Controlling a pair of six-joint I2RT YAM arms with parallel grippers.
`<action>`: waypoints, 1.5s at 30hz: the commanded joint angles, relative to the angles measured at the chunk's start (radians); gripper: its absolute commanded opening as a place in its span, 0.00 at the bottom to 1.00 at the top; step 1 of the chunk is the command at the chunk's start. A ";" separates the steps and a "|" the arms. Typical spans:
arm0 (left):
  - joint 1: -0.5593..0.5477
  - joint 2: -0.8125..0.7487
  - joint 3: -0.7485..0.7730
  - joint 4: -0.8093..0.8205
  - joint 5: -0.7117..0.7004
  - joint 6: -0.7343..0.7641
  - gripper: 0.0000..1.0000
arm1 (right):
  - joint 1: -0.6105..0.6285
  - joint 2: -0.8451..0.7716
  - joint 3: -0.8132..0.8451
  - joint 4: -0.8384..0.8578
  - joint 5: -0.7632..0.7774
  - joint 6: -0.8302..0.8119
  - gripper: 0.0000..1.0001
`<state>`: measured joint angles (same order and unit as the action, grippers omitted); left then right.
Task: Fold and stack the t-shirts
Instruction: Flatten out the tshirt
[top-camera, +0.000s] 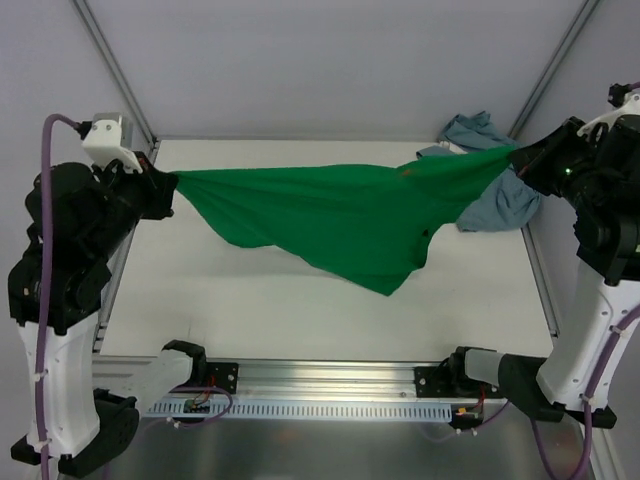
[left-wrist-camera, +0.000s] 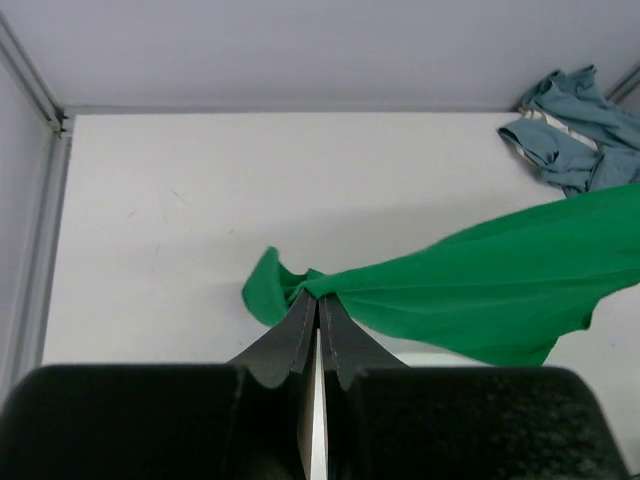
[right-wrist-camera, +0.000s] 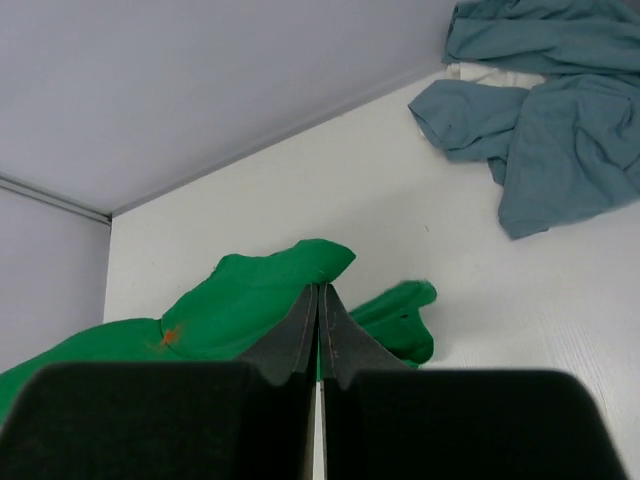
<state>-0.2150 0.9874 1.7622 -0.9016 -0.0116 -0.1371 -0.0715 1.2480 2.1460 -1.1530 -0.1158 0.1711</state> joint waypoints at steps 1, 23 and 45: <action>0.003 -0.047 0.052 -0.034 -0.090 0.013 0.00 | -0.019 -0.012 0.112 -0.074 0.007 -0.001 0.00; 0.003 -0.204 0.321 -0.068 0.079 -0.113 0.00 | 0.004 -0.409 0.170 0.152 0.177 0.068 0.01; 0.005 0.068 -0.257 0.265 0.018 -0.090 0.00 | 0.024 0.062 -0.379 0.400 0.087 0.085 0.01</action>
<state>-0.2150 0.9791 1.5909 -0.7723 0.0502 -0.2409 -0.0509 1.2640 1.8122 -0.8402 0.0021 0.2436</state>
